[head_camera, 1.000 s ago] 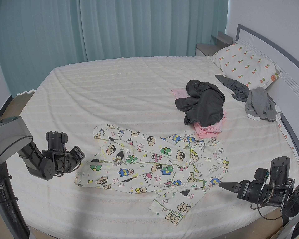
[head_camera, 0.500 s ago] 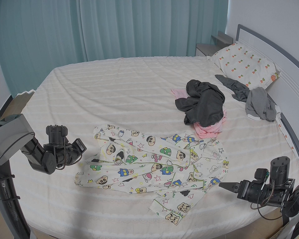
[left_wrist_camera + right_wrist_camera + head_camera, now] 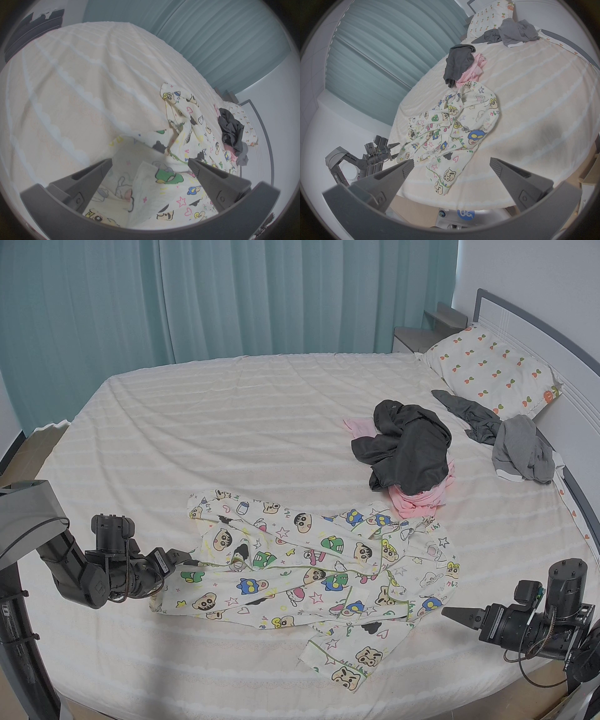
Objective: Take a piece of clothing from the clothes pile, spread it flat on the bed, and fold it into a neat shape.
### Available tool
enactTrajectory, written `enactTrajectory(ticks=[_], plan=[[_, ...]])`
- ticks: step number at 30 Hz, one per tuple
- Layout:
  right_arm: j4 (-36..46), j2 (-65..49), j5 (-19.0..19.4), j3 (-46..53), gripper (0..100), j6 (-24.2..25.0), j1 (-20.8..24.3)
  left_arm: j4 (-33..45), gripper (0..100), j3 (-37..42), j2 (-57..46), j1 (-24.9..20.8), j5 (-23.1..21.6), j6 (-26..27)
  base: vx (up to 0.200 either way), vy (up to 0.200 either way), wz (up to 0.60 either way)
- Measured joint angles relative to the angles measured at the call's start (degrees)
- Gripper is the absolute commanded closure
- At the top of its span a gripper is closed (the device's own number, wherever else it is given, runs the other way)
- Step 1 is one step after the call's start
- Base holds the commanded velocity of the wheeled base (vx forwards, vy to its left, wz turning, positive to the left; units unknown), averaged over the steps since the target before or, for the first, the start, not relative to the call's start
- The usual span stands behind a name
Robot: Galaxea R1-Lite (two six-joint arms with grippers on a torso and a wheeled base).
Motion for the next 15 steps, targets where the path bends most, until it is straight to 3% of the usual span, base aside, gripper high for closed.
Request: enactTrajectory(ticks=[6,7,15], plan=[[-1.91,0.68,0.11,0.85,0,0.09,-0.04,-0.21,0,1.12,0.34,-1.50,-2.62,-0.27,0.000,0.000,0.00],[-1.94,0.85,0.13,0.88,0,0.07,-0.04,-0.27,100,1.27,0.59,-1.96,-2.78,-0.29,0.000,0.000,0.00],[-2.05,1.74,0.15,0.96,0,0.09,-0.15,-0.87,100,0.96,2.16,-3.50,-3.78,-0.67,0.000,0.000,0.00]])
